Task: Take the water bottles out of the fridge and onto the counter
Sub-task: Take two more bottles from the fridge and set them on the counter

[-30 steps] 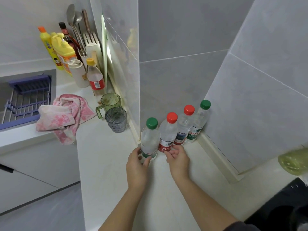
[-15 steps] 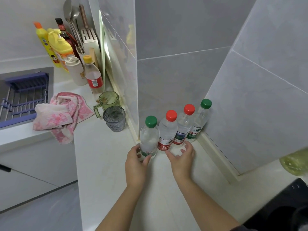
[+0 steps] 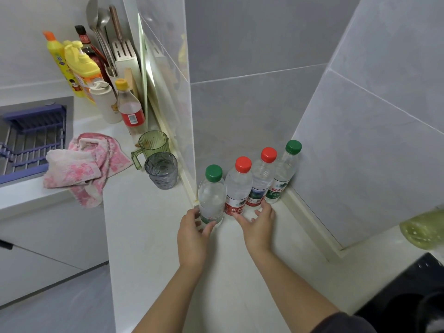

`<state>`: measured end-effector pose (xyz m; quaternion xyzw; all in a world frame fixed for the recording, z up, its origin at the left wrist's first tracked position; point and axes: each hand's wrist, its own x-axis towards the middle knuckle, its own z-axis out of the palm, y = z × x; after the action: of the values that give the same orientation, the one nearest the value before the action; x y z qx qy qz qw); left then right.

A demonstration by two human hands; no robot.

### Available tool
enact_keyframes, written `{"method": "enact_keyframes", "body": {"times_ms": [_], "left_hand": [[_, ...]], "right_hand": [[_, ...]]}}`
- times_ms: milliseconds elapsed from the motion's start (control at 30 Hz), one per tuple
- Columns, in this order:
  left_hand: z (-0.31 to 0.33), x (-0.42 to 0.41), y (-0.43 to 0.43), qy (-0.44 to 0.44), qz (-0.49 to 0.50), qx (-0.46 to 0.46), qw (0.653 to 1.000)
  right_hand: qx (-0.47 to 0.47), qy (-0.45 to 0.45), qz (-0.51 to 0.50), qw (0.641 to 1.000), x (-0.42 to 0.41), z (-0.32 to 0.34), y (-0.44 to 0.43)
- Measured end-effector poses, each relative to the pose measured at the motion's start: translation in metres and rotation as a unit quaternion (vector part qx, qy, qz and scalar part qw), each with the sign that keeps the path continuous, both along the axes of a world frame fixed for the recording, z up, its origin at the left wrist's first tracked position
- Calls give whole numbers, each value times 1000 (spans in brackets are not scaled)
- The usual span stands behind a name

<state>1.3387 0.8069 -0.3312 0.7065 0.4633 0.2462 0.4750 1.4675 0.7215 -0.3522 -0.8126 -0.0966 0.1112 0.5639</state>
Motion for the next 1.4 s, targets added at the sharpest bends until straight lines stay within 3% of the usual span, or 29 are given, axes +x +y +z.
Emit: {"method": "enact_keyframes", "body": {"times_ms": [200,333,800,1133,1400], "left_hand": [[2,-1,0,3,-8,2,1000],[3,-1,2,10,-12,8,1000],[2,-3,9,34,-44,41,998],[6,1,12,115,-87,108,984],[8,1,13,126,-98,113,981]], "right_hand": [[-31,-21,-29,999,22,7,-29],[-18,-27,36,999,29,16,-19],[-45,-8,55,997,25,10,-13],[-56,-6,98,994,10,4,5],[-78,-11,101,992,9,6,4]]}}
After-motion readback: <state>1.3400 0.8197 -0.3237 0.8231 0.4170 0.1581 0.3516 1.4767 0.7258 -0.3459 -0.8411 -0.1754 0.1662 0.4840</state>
